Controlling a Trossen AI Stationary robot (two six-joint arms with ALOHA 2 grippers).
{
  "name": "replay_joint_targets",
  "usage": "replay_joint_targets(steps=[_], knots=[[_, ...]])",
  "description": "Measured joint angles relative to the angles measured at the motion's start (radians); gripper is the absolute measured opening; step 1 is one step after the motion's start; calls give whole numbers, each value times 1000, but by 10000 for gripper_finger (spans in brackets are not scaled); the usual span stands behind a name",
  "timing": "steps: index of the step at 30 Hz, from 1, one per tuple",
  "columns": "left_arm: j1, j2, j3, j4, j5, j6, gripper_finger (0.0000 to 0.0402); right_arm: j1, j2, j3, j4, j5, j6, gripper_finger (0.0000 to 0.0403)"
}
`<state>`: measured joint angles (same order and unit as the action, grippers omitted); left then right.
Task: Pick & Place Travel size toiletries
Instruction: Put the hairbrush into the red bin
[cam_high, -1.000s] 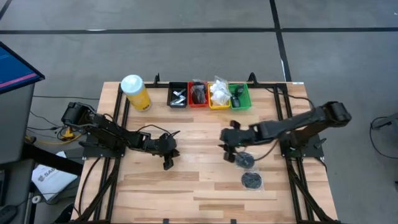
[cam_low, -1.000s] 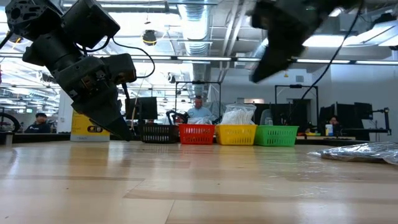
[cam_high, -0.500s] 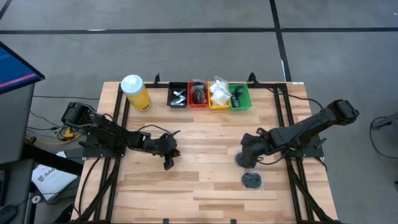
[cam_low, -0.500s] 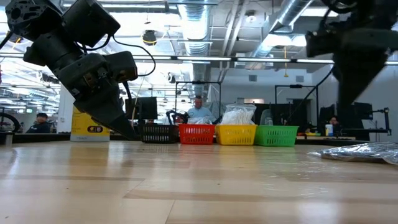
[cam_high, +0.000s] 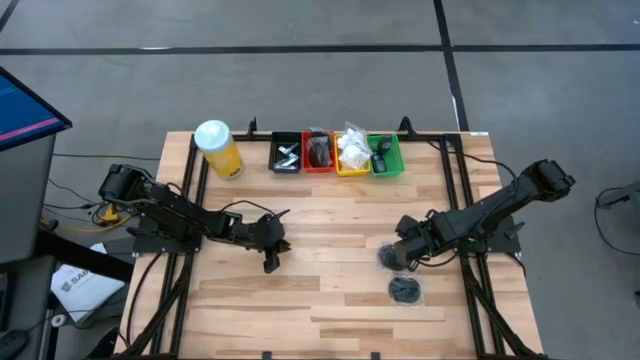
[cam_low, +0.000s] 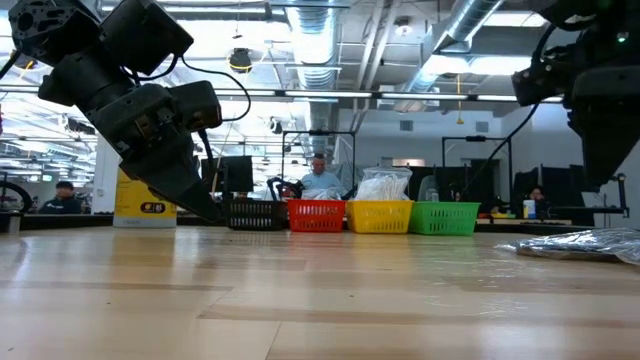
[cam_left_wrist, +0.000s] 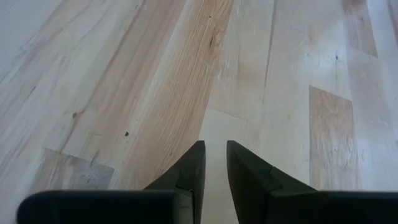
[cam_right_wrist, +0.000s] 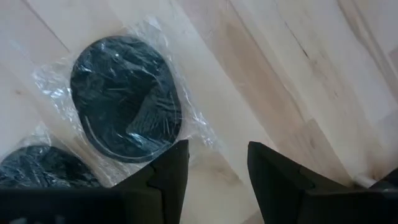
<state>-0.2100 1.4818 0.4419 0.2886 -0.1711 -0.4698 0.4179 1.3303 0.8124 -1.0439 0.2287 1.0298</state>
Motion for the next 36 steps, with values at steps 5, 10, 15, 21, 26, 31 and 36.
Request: replay_joint_targets(steps=[5,10,15,21,26,31,36], knots=[[0,0,0,2,0,2,58,1,0,-37,36,-21,0,153],[0,0,0,6,0,2,58,2,0,-97,66,-46,42,154],[0,0,0,8,0,2,58,2,-1,-138,154,-54,36,153],[0,0,0,12,0,2,58,2,-1,-172,188,-58,41,157],[0,0,0,13,0,2,58,-1,-1,-223,296,-77,36,162],[0,0,0,15,0,2,58,3,-1,-240,335,-77,21,164],[0,0,0,18,0,2,58,3,-1,-276,393,-109,18,153]])
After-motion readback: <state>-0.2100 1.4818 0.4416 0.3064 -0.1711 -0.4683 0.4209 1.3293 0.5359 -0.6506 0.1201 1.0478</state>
